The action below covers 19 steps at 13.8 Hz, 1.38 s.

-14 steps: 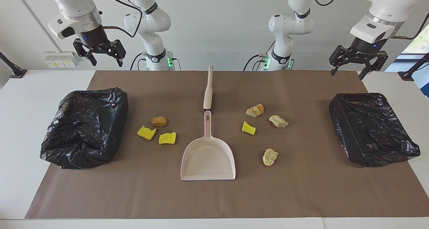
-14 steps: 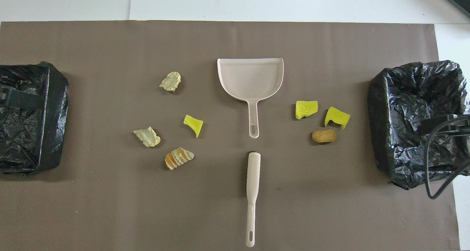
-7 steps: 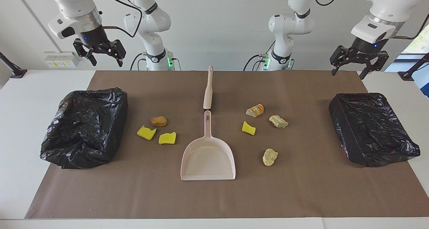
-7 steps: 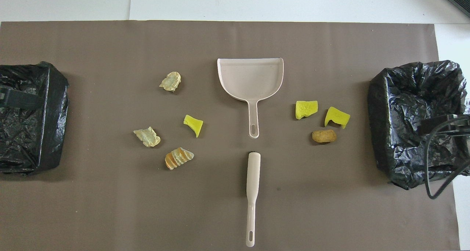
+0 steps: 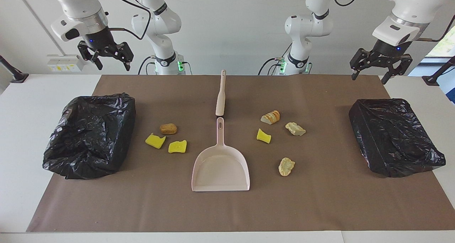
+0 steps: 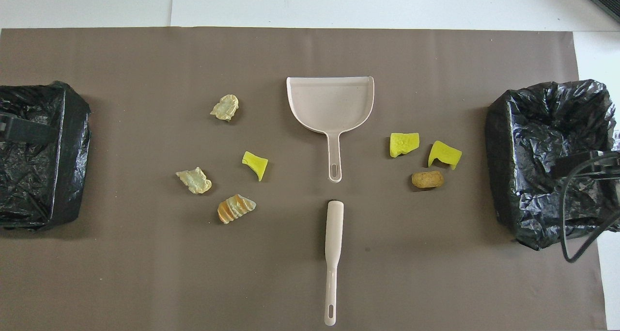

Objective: Sweep and dump trash in bin

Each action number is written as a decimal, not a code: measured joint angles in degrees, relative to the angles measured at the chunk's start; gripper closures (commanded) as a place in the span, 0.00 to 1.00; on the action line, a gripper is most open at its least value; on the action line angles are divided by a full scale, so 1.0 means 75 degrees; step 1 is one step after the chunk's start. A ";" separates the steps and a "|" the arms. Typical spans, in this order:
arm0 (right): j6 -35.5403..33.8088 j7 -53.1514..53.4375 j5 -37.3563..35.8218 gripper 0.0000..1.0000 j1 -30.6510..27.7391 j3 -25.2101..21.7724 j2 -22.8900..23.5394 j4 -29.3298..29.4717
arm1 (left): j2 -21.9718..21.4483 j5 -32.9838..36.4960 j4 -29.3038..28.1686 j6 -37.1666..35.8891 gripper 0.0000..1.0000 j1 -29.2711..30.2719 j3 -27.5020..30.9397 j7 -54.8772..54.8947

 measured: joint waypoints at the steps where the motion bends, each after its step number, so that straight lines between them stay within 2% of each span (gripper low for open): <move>1: -0.0003 0.0000 0.0000 0.00 0.0000 0.0000 0.0000 0.0000 | 0.0000 0.0000 0.0000 -0.0001 0.00 0.0000 0.0000 0.0000; 19: -0.0365 -0.0003 0.0004 0.00 -0.0105 -0.0055 -0.0005 0.0004 | 0.0000 -0.0068 -0.0012 0.0007 0.00 -0.0095 -0.0300 0.0018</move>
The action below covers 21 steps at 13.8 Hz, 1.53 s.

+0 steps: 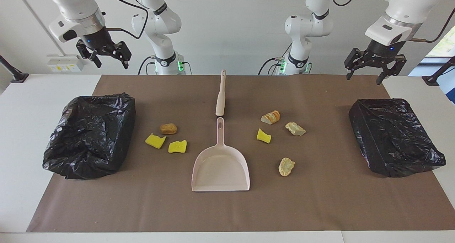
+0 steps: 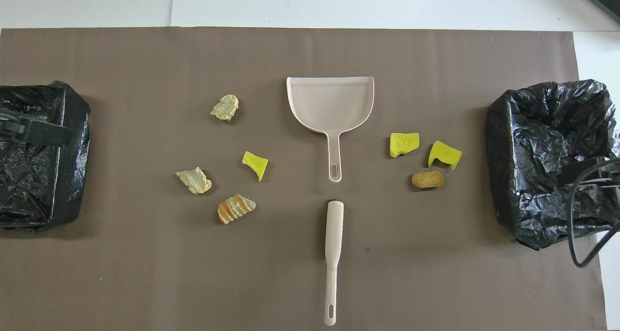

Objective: Sweep and dump trash in bin

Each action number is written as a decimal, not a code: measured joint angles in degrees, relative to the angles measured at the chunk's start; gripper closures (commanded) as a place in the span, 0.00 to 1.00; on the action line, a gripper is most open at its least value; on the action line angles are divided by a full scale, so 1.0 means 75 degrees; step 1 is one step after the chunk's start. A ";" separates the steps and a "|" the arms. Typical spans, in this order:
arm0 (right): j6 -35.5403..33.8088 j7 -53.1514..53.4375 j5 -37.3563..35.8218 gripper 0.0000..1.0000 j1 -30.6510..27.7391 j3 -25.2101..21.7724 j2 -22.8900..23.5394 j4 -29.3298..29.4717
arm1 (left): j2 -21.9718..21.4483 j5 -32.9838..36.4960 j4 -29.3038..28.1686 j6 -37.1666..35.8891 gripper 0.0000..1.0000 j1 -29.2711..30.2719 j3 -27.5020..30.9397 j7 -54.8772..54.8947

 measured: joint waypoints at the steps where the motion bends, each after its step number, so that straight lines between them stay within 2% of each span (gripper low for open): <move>1: 0.0000 0.0000 0.0000 0.00 0.0000 0.0000 -0.0002 0.0005 | -0.0001 -0.0020 -0.0013 0.0006 0.00 -0.0130 -0.0041 0.0000; 4: 0.0000 0.0000 0.0000 0.00 0.0005 0.0016 -0.0005 0.0013 | -0.0055 -0.0033 -0.0348 0.0197 0.00 -0.0762 -0.0107 -0.0076; 13: -0.0139 0.0000 0.0000 0.00 0.0014 0.0060 -0.0029 -0.0002 | -0.0518 -0.0057 -0.2831 0.2054 0.00 -0.3397 -0.0159 -0.2419; 19: 0.0628 0.0000 0.0287 0.00 0.0269 0.0096 0.0043 -0.0277 | -0.0547 -0.0060 -0.4032 0.3266 0.00 -0.5063 -0.0160 -0.3992; 21: 0.0915 0.0001 0.0288 0.00 0.0505 0.0107 0.0282 -0.0381 | -0.0360 -0.0060 -0.4395 0.3775 0.00 -0.5738 -0.0165 -0.4659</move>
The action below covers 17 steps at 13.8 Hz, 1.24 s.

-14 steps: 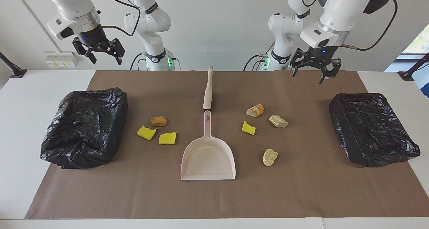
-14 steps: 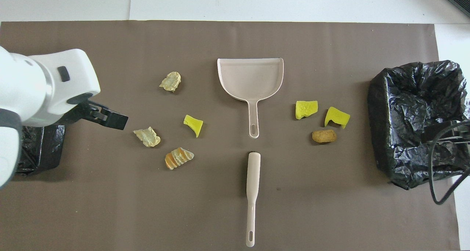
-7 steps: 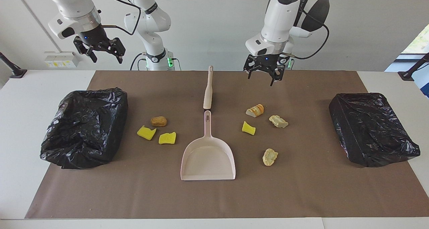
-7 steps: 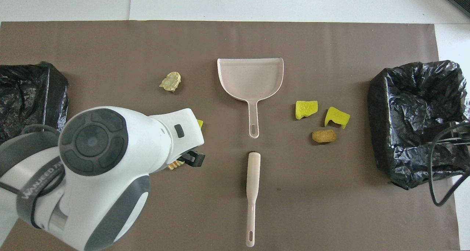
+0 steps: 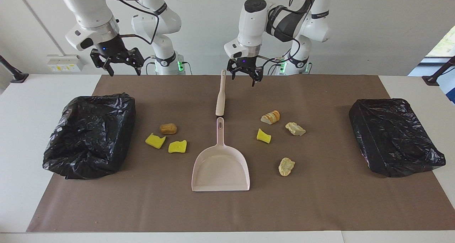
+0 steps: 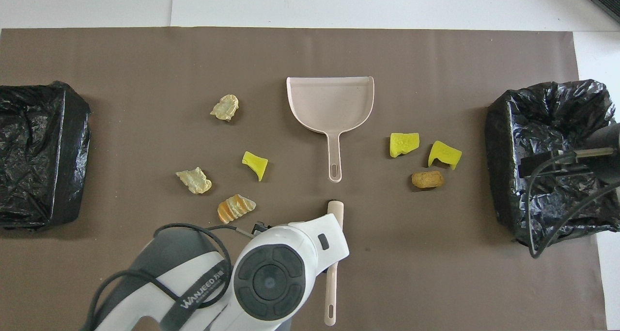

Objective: Sweep and dump trash in bin

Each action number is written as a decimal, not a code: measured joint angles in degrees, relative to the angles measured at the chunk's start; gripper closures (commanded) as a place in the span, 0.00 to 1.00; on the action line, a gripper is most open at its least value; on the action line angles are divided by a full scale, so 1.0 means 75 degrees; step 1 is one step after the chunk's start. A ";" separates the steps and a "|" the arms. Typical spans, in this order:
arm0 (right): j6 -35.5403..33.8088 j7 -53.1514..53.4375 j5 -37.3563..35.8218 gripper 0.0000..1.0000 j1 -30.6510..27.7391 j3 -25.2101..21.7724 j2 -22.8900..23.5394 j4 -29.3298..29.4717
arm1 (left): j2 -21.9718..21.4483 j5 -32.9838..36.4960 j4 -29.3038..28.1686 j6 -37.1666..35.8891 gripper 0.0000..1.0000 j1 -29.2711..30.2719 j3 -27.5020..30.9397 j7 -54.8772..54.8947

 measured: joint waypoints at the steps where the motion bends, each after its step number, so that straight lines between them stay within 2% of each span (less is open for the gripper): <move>1: 0.0266 0.0001 0.0006 0.00 0.0048 0.0007 0.0207 -0.0047 | 0.0104 0.0000 -0.0132 0.0257 0.00 -0.0266 -0.0006 -0.0290; 4: 0.1573 0.0101 0.0099 0.00 0.0443 0.0033 0.1178 -0.0120 | 0.0380 -0.0001 -0.0536 0.0957 0.00 -0.1032 -0.0005 -0.1141; 7: 0.2716 0.0886 0.0140 0.00 0.1079 0.0065 0.2144 -0.0118 | 0.0531 -0.0001 -0.0895 0.1465 0.00 -0.1649 -0.0002 -0.2280; 11: 0.3070 0.1223 0.0517 0.00 0.1198 0.0047 0.2649 0.0083 | 0.0598 -0.0001 -0.1131 0.1637 0.00 -0.1880 0.0016 -0.2689; 12: 0.3258 0.1247 0.0720 0.00 0.1223 0.0055 0.2747 0.0134 | 0.0680 -0.0001 -0.1170 0.1718 0.05 -0.1881 0.0023 -0.2705; 14: 0.3678 0.1358 0.0901 0.00 0.1435 0.0074 0.2954 0.0214 | 0.0816 -0.0001 -0.1178 0.1823 0.24 -0.1882 0.0028 -0.2745; 15: 0.3711 0.1499 0.0909 0.00 0.1591 0.0080 0.3034 0.0237 | 0.0840 -0.0001 -0.1178 0.1845 0.30 -0.1882 0.0037 -0.2761; 17: 0.3329 0.1675 0.1146 0.00 0.1756 0.0084 0.3214 0.0353 | 0.0842 -0.0001 -0.1178 0.1858 0.56 -0.1882 0.0069 -0.2771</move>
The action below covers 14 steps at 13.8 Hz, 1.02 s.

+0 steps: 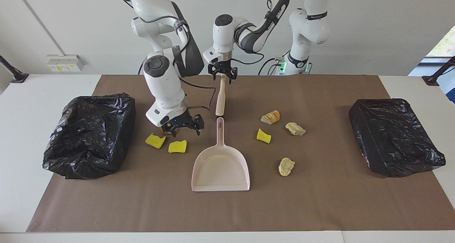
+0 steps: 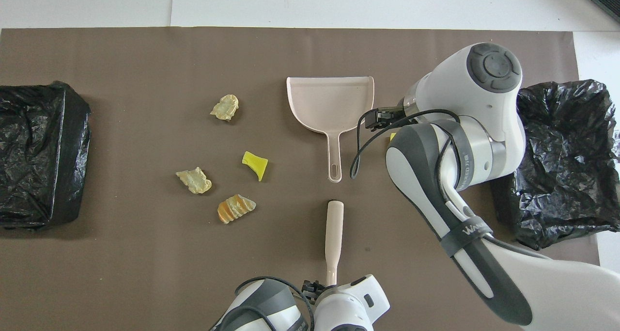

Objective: Sweep and dump trash in bin

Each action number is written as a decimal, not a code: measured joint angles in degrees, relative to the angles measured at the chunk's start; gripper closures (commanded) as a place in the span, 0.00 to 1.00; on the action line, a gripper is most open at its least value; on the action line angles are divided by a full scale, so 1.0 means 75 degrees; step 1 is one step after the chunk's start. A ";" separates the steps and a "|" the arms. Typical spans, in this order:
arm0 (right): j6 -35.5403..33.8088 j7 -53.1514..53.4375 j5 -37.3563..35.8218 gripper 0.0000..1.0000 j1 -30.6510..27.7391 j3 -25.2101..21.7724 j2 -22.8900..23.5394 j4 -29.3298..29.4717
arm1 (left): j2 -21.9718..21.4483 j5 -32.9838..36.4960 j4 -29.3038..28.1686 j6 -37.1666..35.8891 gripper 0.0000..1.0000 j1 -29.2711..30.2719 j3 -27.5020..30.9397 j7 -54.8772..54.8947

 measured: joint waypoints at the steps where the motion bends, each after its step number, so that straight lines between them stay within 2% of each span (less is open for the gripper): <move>1: -0.0312 0.0044 0.0176 0.00 0.0056 -0.0002 0.0143 0.0166 | 0.0000 0.0000 0.0000 -0.0001 0.66 0.0000 0.0006 0.0000; 3: -0.0570 0.0457 0.0319 0.00 0.0273 0.0007 0.0560 0.0647 | 0.0000 0.0000 -0.0009 -0.0011 0.76 0.0000 0.0006 0.0000; 6: -0.0404 0.0930 0.0330 0.00 0.0817 0.0013 0.1176 0.1021 | 0.0001 0.0000 -0.0034 -0.0046 0.77 -0.0001 -0.0001 0.0001; 7: -0.0330 0.0945 0.0330 0.00 0.0888 0.0012 0.1298 0.1066 | 0.0000 0.0000 -0.0036 -0.0065 0.81 -0.0001 0.0000 0.0001; 9: -0.0139 0.0945 0.0349 0.00 0.0862 0.0010 0.1413 0.1130 | -0.0001 0.0000 -0.0036 -0.0087 0.89 -0.0001 0.0002 0.0001; 14: -0.0123 0.0879 0.0518 0.00 0.0850 0.0031 0.1427 0.1161 | -0.0002 0.0000 -0.0035 -0.0092 0.90 -0.0001 0.0043 0.0001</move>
